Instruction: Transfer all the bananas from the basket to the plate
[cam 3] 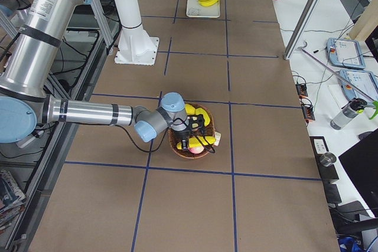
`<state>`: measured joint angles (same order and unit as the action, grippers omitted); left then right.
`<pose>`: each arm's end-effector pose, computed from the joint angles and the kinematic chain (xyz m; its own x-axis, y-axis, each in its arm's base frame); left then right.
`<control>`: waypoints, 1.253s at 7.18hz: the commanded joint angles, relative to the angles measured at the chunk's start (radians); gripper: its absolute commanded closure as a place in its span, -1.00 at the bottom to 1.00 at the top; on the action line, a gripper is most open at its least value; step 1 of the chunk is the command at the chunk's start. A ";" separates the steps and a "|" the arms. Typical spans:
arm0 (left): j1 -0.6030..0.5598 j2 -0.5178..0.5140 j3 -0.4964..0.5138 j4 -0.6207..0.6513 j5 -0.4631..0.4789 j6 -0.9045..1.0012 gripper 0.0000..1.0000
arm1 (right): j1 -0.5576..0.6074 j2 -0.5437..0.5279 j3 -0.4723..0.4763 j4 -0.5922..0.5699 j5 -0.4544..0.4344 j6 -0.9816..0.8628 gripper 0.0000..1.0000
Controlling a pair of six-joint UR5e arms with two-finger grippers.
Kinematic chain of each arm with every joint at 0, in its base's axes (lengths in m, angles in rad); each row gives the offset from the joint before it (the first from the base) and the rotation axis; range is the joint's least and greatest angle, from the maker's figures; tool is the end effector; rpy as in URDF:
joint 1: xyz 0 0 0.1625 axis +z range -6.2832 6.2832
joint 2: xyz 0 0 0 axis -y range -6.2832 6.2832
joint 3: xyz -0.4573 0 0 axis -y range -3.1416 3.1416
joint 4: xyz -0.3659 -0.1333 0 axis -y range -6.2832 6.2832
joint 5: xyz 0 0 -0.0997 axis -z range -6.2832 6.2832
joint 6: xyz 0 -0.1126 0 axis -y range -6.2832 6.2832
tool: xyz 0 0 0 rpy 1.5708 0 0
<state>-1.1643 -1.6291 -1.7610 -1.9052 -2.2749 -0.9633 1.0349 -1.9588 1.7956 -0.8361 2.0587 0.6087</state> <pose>0.1469 -0.4940 0.5458 0.5902 -0.2708 -0.7605 0.2707 0.9539 -0.1295 -0.0971 -0.3211 0.6750 0.7624 -0.1354 0.6327 -0.0079 0.9759 0.2183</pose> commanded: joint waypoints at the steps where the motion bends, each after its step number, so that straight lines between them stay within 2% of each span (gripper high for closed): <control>1: 0.000 0.000 -0.002 0.000 0.000 0.000 -1.00 | 0.023 -0.008 0.042 -0.006 0.056 -0.001 0.98; 3: 0.000 -0.002 0.000 0.000 0.000 -0.002 -1.00 | 0.097 -0.017 0.089 -0.032 0.162 -0.004 0.99; 5: 0.001 -0.003 0.000 0.000 -0.008 -0.002 -1.00 | 0.160 -0.008 0.239 -0.233 0.228 -0.010 0.99; 6: 0.002 -0.011 0.000 0.000 -0.009 -0.002 -1.00 | 0.163 0.053 0.293 -0.335 0.251 -0.010 0.99; 7: 0.002 -0.012 -0.002 -0.005 -0.009 -0.003 -1.00 | 0.166 0.127 0.292 -0.375 0.271 -0.003 0.99; 9: 0.050 -0.050 -0.011 -0.011 -0.011 -0.005 -1.00 | 0.137 0.266 0.246 -0.374 0.357 0.014 0.94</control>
<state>-1.1443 -1.6540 -1.7661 -1.9133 -2.2850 -0.9666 1.1910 -1.7821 2.0673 -1.2008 2.3652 0.6118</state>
